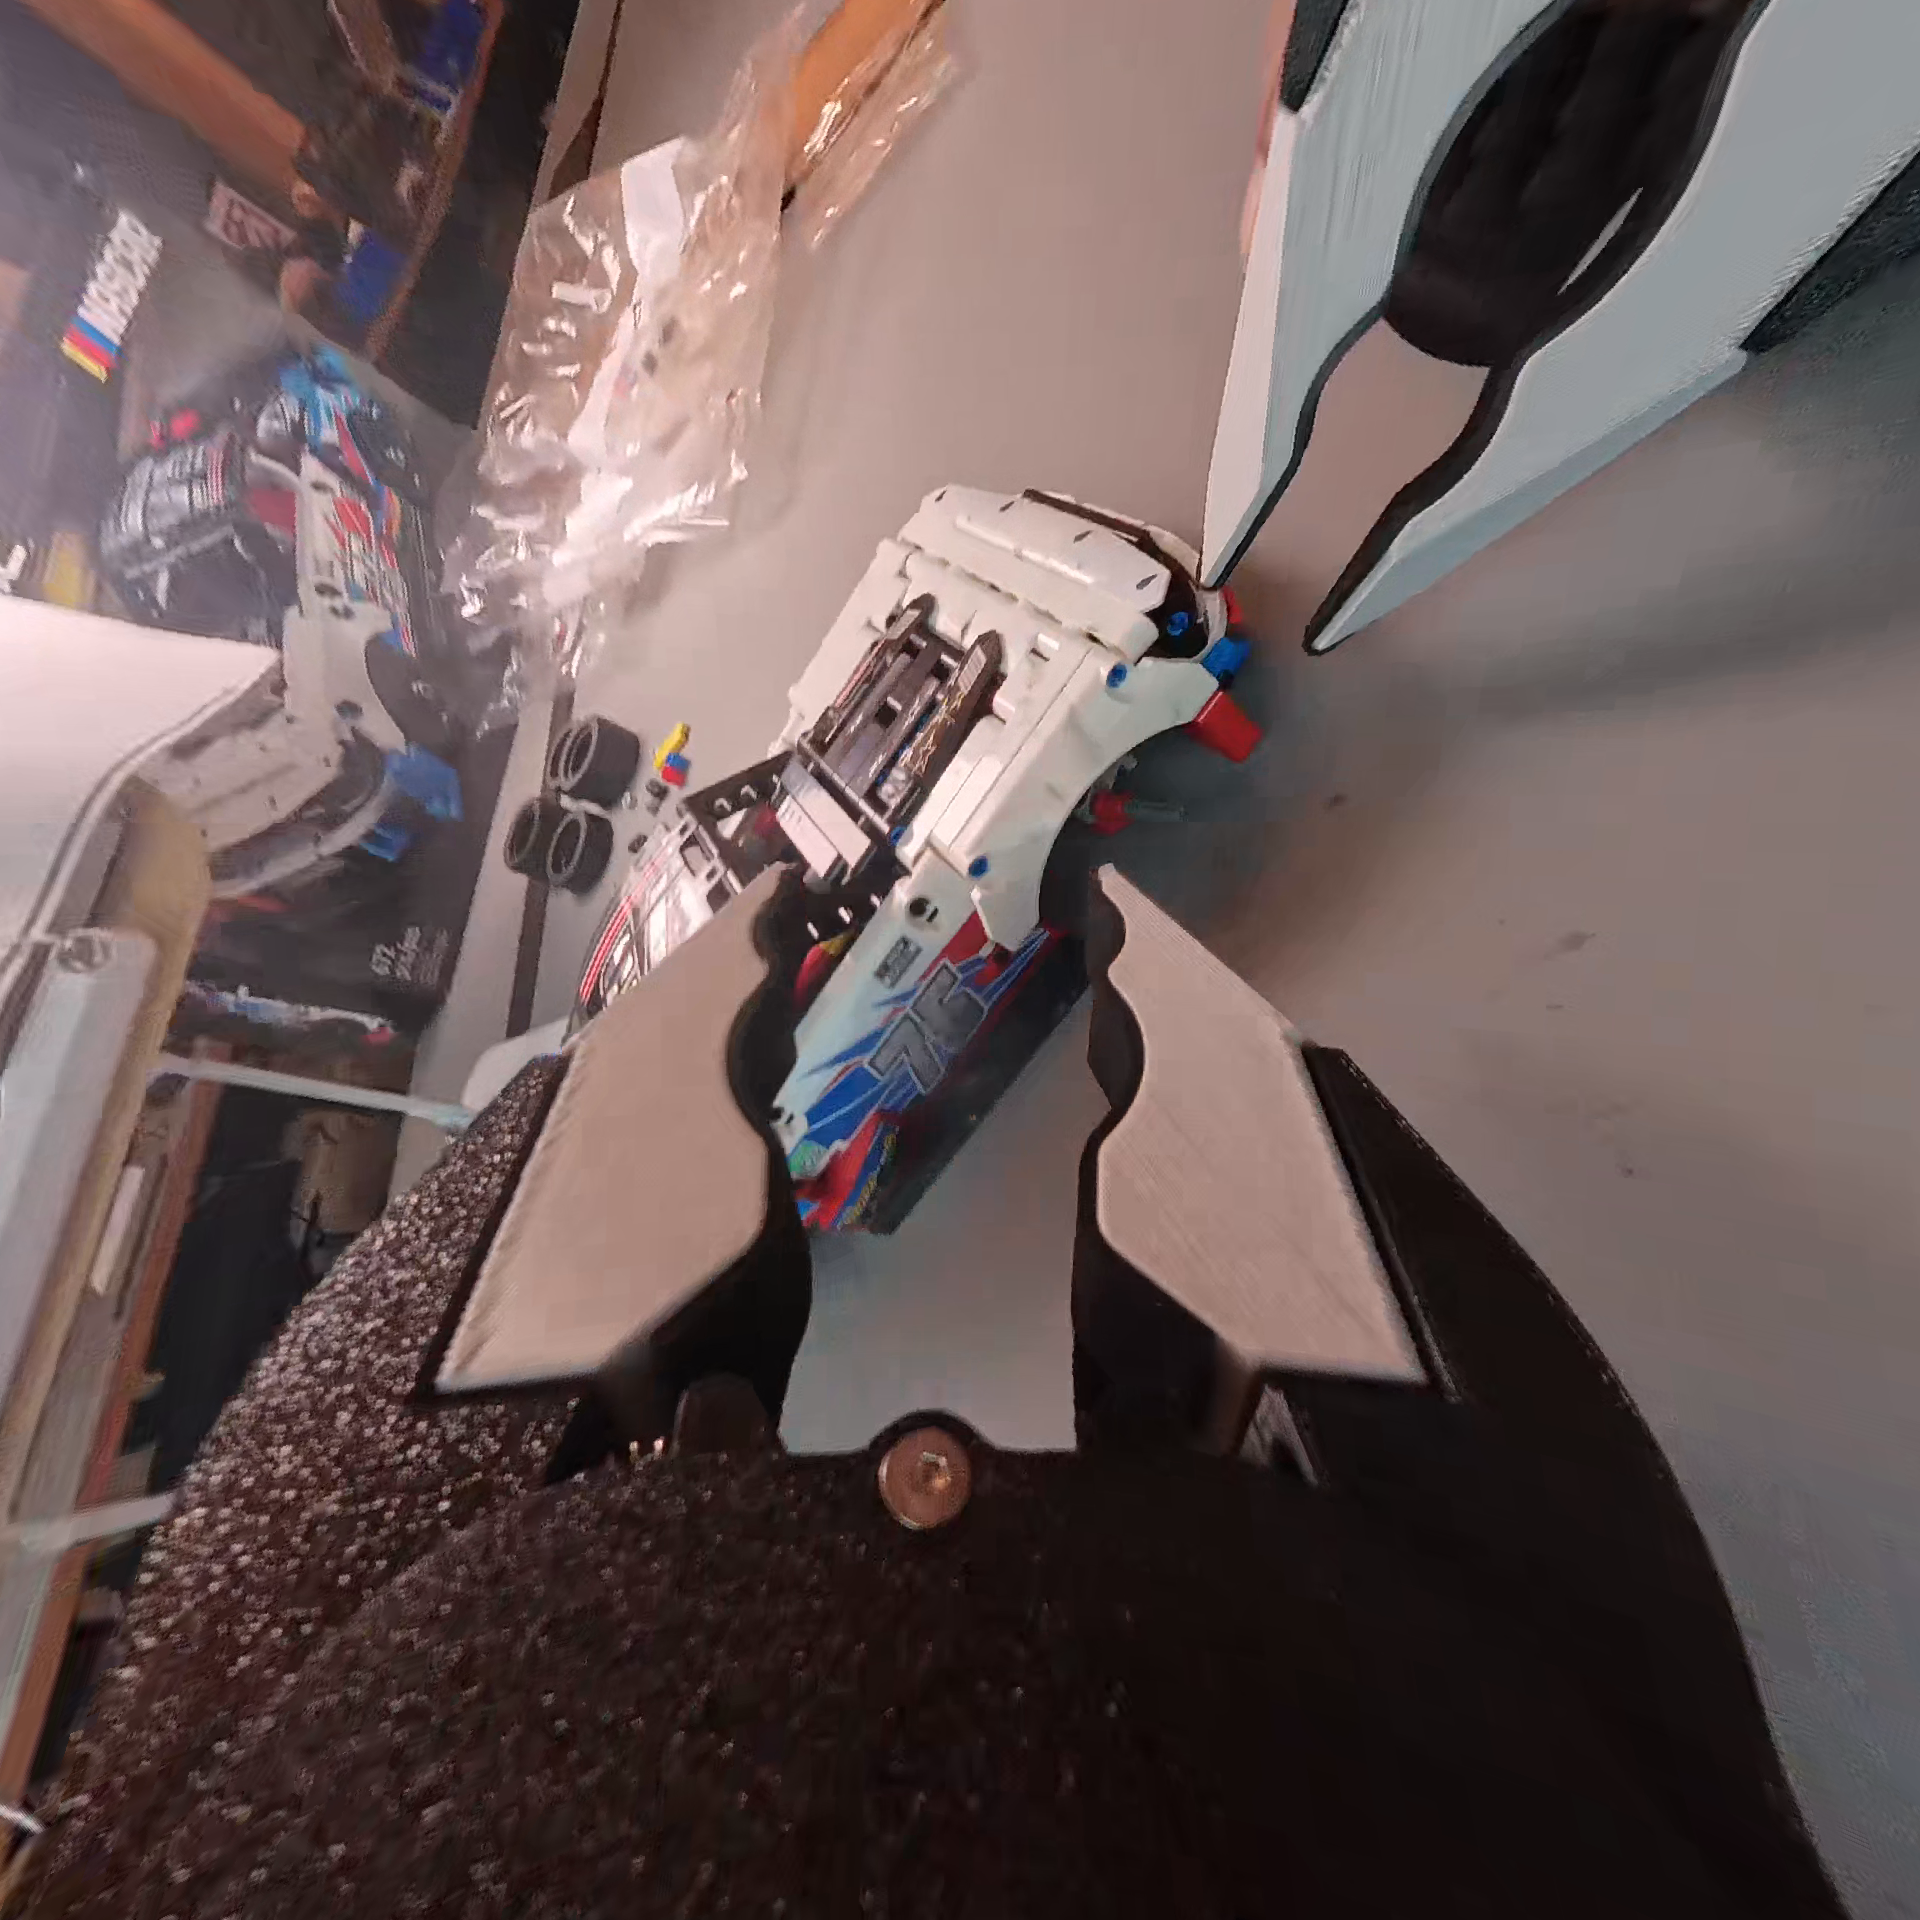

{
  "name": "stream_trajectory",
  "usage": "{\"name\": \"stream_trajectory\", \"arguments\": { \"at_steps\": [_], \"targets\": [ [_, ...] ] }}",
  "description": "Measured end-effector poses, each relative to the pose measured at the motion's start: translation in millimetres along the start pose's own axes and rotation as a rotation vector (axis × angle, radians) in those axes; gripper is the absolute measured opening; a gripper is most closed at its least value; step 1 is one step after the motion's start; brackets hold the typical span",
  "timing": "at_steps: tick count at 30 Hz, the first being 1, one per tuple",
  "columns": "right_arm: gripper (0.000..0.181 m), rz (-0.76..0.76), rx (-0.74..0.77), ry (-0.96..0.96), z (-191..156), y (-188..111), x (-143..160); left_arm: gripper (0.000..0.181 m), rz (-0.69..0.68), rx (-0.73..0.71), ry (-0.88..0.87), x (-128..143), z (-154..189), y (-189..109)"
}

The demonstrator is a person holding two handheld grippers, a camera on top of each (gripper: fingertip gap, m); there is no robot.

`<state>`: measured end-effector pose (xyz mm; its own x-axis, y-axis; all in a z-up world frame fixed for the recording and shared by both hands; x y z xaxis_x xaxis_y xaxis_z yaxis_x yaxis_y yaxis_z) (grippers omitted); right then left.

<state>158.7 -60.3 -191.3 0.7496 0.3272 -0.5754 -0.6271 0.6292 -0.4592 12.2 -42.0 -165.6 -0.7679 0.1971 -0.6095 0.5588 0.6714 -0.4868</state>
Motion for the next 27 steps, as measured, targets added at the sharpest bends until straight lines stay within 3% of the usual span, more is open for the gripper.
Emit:
{"name": "stream_trajectory", "arguments": {
  "at_steps": [1, 7, 9, 12, 18, 25, 27],
  "targets": [
    [0.016, 0.003, 0.014, -0.033, -3, 3, 1, 0.054, 0.014, 0.001, 0.04, -1, 2, 7],
    [0.005, 0.039, 0.068, -0.16, -2, 11, 1, 0.054, 0.019, -0.014, 0.174, 2, 15, 34],
    [0.01, 0.035, 0.072, -0.214, -3, 14, 2, 0.044, 0.014, -0.015, 0.186, 4, 18, 39],
    [0.012, 0.037, 0.092, -0.295, -6, 17, 3, 0.045, 0.005, -0.02, 0.207, 4, 21, 43],
    [0.004, 0.077, 0.151, -0.441, -3, 22, 9, 0.023, 0.016, -0.034, 0.154, 3, 12, 43],
    [0.003, 0.131, 0.146, -0.481, -1, 27, 8, 0.026, 0.037, -0.019, 0.171, 0, 13, 41],
    [0.002, 0.139, 0.142, -0.462, 0, 28, 8, 0.05, 0.033, -0.039, 0.216, -3, 15, 44]
  ]
}}
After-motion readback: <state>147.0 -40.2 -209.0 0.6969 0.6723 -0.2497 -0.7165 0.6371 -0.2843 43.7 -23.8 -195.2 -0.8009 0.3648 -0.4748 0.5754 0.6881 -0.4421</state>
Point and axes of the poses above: each gripper's, where its closed fingertips meet, y out along the fingers, x out of its underside, z = x × y across the jaws, the point moved 7 cm from there along -y, back along the fingers, and after that the axes turned 2 degrees about x, right-handed, at the moved point
